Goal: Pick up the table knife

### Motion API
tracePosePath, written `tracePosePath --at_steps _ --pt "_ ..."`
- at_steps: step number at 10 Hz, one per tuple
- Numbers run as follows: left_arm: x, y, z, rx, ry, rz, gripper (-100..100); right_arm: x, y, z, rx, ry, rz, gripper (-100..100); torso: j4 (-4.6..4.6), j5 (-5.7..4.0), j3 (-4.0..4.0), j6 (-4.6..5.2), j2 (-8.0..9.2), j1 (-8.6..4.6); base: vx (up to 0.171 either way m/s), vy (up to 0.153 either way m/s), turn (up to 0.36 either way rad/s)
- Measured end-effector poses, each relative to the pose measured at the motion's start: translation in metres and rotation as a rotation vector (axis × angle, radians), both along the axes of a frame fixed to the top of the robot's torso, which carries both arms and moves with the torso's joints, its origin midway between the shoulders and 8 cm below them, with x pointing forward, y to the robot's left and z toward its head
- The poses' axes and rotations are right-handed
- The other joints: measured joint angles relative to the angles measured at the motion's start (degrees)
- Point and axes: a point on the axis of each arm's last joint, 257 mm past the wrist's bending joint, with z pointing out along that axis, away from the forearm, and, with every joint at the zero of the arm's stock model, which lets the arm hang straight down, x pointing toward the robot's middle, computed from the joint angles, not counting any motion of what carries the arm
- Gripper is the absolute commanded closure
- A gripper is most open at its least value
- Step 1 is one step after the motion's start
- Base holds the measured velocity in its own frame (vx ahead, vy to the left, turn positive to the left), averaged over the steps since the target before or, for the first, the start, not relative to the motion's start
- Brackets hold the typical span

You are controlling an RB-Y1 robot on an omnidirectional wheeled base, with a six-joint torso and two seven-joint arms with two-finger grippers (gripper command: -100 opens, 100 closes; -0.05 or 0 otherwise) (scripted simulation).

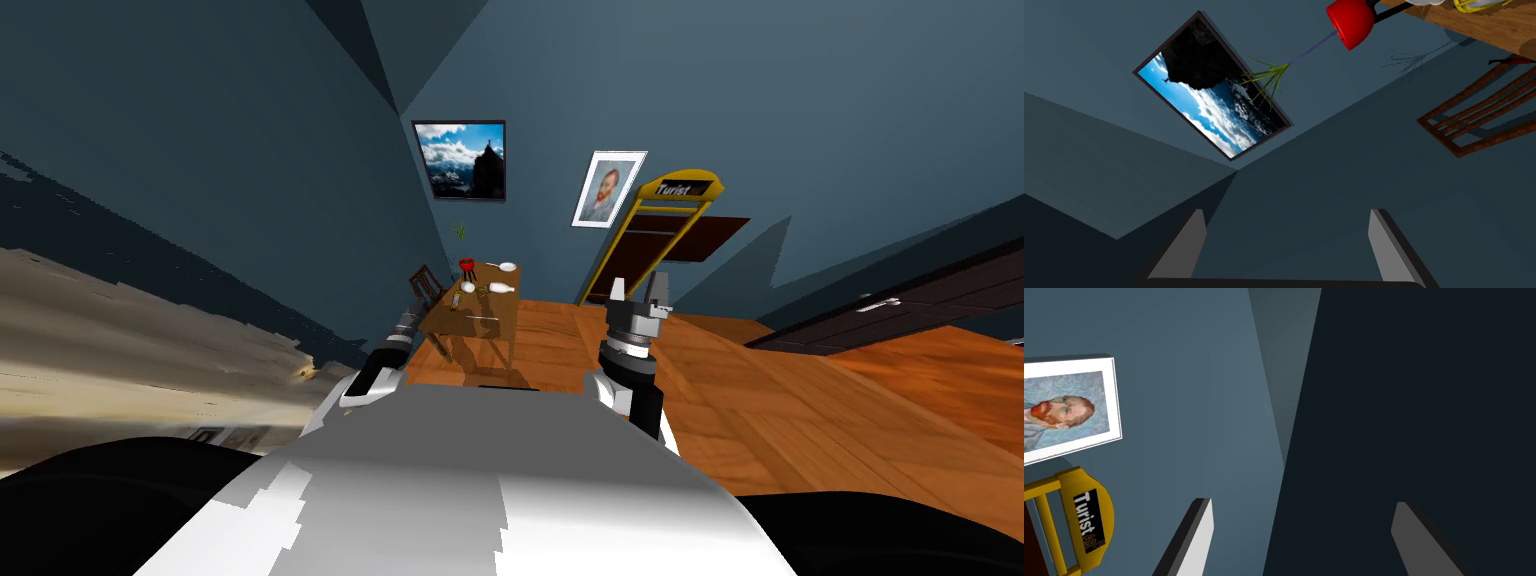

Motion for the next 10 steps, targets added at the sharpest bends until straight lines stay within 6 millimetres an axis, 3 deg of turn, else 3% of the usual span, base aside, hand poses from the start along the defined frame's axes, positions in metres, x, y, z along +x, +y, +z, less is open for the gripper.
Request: tracePosePath --at_steps 5,7,10 --pt "-0.012 0.048 -0.052 0.022 0.171 0.11 -100 0.0 0.0 0.0 0.0 0.0 0.0 0 -0.03 -0.01 -0.09 -0.02 -0.15 -0.11 0.064 -0.166 0.103" --pt "-0.015 0.063 -0.067 0.024 0.213 0.134 -100 0.0 0.0 0.0 0.0 0.0 0.0 0 -0.01 0.04 -0.01 0.02 -0.01 0.22 0.037 -0.091 0.057" --pt "-0.03 0.105 -0.103 0.031 0.325 0.22 -100 0.0 0.0 0.0 0.0 0.0 0.0 0 -0.06 -0.08 -0.15 0.02 -0.24 -0.33 0.093 -0.246 0.125"
